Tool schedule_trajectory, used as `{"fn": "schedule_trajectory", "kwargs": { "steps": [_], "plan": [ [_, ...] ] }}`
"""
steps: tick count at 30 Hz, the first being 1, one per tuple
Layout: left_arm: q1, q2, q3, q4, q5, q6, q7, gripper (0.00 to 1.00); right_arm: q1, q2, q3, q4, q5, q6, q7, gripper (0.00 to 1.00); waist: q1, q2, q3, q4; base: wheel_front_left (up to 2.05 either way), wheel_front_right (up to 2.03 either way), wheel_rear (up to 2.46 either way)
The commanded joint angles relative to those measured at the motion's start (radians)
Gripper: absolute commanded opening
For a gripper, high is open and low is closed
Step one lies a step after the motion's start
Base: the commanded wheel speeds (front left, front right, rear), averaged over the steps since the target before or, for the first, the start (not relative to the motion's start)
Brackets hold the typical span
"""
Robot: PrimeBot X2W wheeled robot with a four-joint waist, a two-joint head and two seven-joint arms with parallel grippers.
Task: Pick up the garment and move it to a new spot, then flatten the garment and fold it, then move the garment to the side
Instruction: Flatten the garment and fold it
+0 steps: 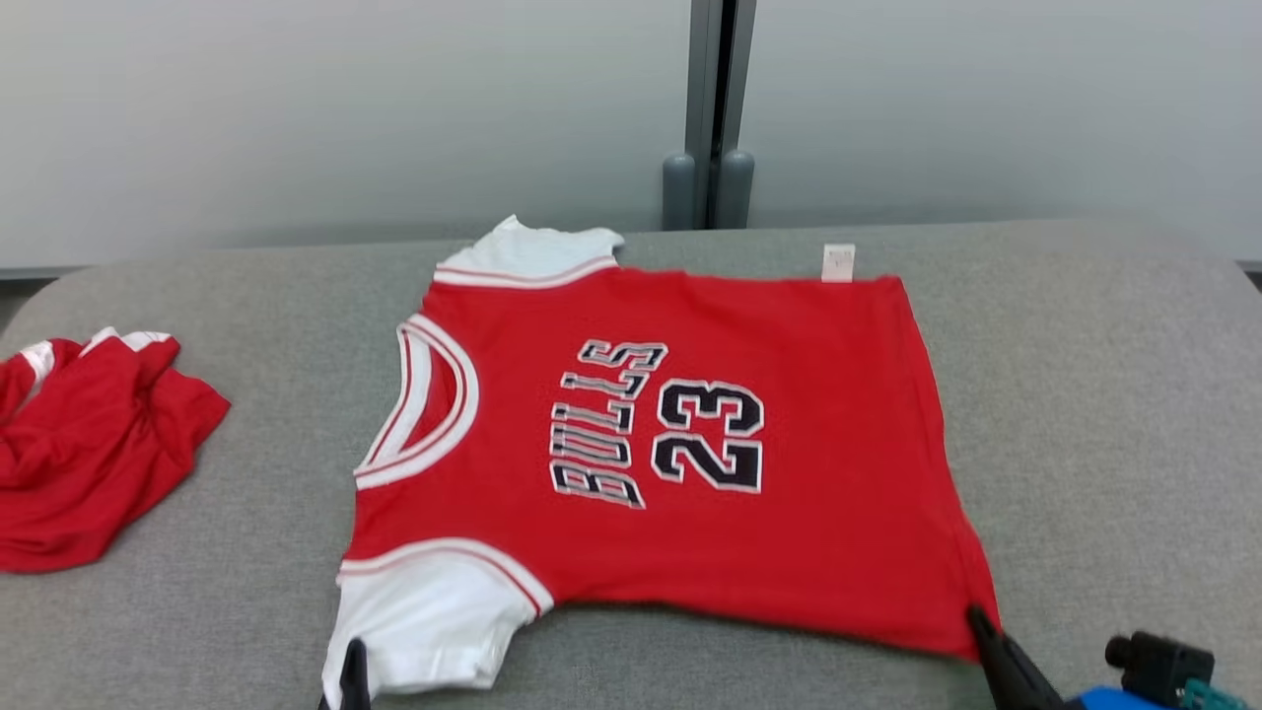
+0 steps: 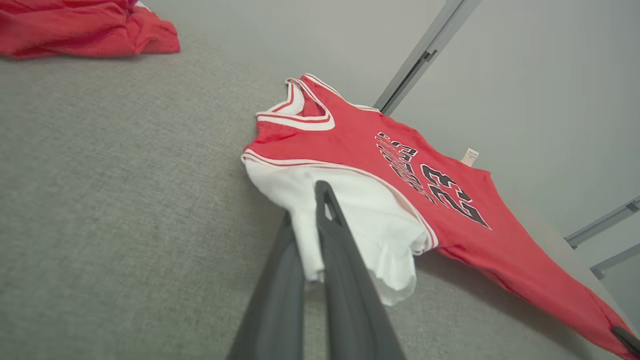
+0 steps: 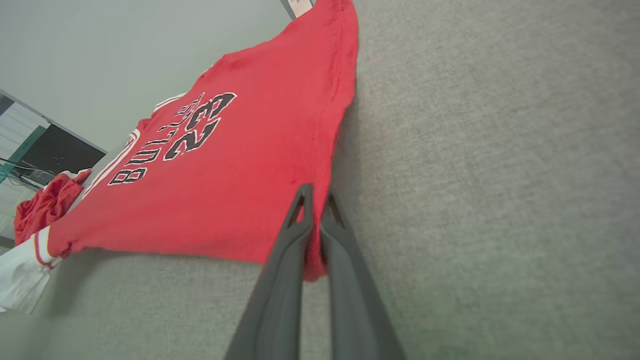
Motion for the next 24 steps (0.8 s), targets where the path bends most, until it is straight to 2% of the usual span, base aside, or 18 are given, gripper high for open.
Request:
{"fn": "schedule_trajectory", "kwargs": {
  "steps": [1,11,17,24],
  "plan": [
    [0.026,0.008,-0.001,-0.014,-0.001,0.006,-0.004,0.00,0.047,-0.012,-0.006,-0.021,0.000,0.000,0.016,0.00,0.0002,0.0004,-0.017,0.000,0.00,0.00,0.00],
    [0.048,0.014,-0.038,-0.064,0.022,0.019,0.027,0.00,0.133,0.011,-0.066,-0.127,-0.054,0.000,0.110,0.00,0.0002,0.0004,-0.028,-0.006,0.00,0.00,0.00],
    [0.001,0.029,-0.046,-0.070,0.016,0.010,0.036,0.00,0.115,0.032,-0.093,-0.150,-0.077,0.000,0.157,0.00,0.0002,0.0004,-0.015,-0.011,0.00,0.00,0.00],
    [-0.107,0.074,-0.072,-0.066,0.002,-0.005,0.065,0.00,0.054,0.062,-0.118,-0.174,-0.084,0.000,0.212,0.00,0.0002,0.0004,0.020,-0.018,0.00,0.00,0.00]
  ]
}}
